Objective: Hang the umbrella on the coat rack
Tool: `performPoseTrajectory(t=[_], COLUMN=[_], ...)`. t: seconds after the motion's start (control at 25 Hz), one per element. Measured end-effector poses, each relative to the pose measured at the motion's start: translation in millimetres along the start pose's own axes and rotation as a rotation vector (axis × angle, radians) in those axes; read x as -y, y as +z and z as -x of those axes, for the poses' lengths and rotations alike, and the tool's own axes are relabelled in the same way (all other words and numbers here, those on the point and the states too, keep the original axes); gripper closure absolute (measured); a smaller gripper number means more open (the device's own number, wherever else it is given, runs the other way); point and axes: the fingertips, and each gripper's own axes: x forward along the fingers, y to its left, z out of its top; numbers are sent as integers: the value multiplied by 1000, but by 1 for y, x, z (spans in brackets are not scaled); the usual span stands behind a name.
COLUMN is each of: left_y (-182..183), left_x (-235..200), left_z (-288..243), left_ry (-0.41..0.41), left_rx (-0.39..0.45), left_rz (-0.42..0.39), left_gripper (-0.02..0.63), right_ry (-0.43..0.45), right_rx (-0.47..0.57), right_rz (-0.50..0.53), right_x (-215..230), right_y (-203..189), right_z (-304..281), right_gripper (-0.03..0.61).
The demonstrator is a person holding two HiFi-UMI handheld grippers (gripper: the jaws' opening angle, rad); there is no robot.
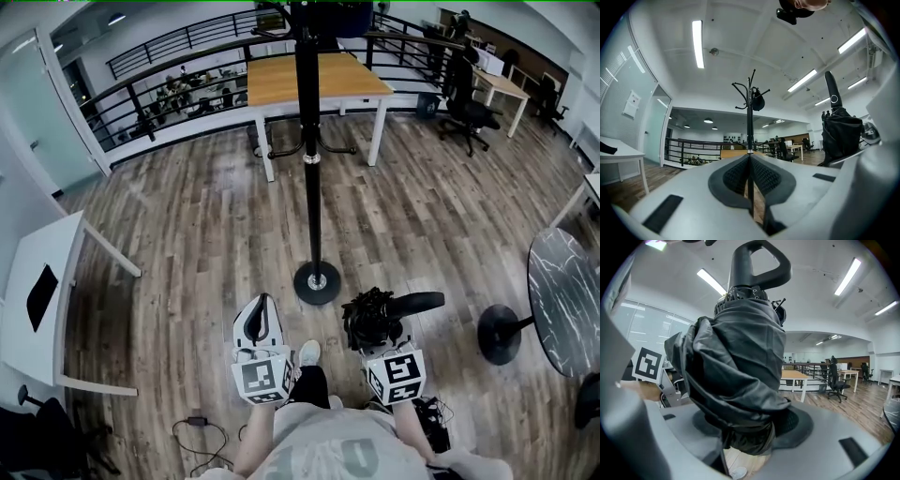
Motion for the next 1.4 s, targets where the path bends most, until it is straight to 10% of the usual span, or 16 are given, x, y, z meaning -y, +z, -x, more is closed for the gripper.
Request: performPoseTrajectory(t=[0.72, 1.4], left_y=[40, 37], left_x=[-53, -66], left_z=[-235, -281], left_ry=[-157, -148], left_rx=[74, 84], left_rz=[-5, 14], left_gripper=[587, 588], right_ry=[-128, -126], right_rx=[79, 46], right_rz=[5, -46], right_x=[75, 101], right_y=[109, 112], right_z=[-172, -228], right_gripper=[308, 308])
